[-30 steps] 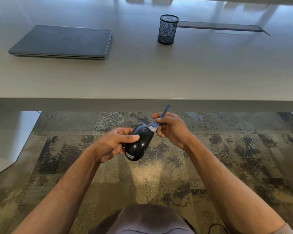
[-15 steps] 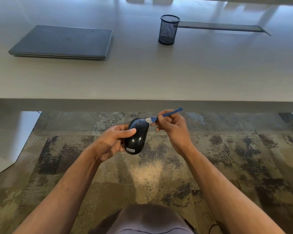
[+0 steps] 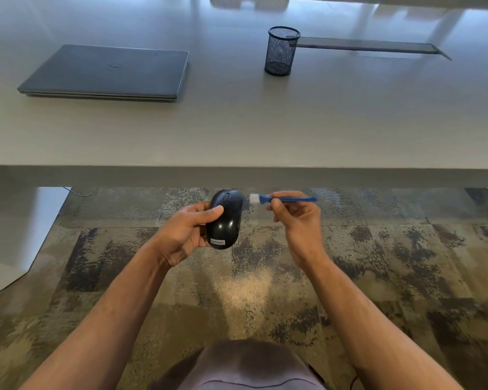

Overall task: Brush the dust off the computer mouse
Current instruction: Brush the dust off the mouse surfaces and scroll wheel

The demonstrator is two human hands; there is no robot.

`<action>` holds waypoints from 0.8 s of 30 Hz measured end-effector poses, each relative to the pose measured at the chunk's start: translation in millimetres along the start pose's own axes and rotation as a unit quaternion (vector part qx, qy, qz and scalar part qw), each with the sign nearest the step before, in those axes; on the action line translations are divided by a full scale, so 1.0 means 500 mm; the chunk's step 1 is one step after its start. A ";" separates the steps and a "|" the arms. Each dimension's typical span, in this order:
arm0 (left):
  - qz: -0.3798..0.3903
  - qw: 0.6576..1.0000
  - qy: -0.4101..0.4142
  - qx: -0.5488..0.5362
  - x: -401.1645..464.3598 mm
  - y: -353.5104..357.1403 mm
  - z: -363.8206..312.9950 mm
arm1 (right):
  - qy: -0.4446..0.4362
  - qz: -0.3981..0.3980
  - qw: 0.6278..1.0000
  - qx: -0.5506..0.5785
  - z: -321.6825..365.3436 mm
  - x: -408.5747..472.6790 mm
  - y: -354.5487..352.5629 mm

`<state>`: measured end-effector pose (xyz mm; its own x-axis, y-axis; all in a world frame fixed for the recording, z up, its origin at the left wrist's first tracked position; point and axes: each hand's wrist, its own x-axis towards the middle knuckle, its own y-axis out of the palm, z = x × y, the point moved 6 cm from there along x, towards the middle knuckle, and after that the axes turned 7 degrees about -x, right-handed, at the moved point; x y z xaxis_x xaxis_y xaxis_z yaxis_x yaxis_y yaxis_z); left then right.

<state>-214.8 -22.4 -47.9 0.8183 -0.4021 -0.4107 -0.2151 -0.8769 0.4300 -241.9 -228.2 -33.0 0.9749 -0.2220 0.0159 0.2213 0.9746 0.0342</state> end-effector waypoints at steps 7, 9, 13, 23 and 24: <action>-0.010 1.000 0.013 -0.011 0.000 -0.002 -0.009 | -0.011 0.035 0.998 -0.054 -0.004 -0.032 0.039; -0.020 1.000 0.015 -0.016 -0.002 -0.010 -0.010 | -0.015 0.072 0.996 -0.054 -0.014 -0.053 0.041; -0.030 0.999 0.015 -0.023 -0.003 -0.019 -0.010 | -0.012 0.134 0.990 -0.033 -0.014 -0.071 0.032; -0.014 1.000 0.005 -0.008 0.005 0.008 -0.003 | -0.022 0.009 0.997 -0.079 0.020 -0.011 0.022; -0.018 1.000 0.007 -0.007 0.005 0.005 -0.004 | -0.022 0.024 0.995 -0.090 0.013 -0.019 0.027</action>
<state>-212.4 -25.3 -46.2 0.8328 -0.3663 -0.4151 -0.1775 -0.8869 0.4265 -248.2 -213.1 -26.4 0.9835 -0.1715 0.0575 0.1782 0.9730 -0.1464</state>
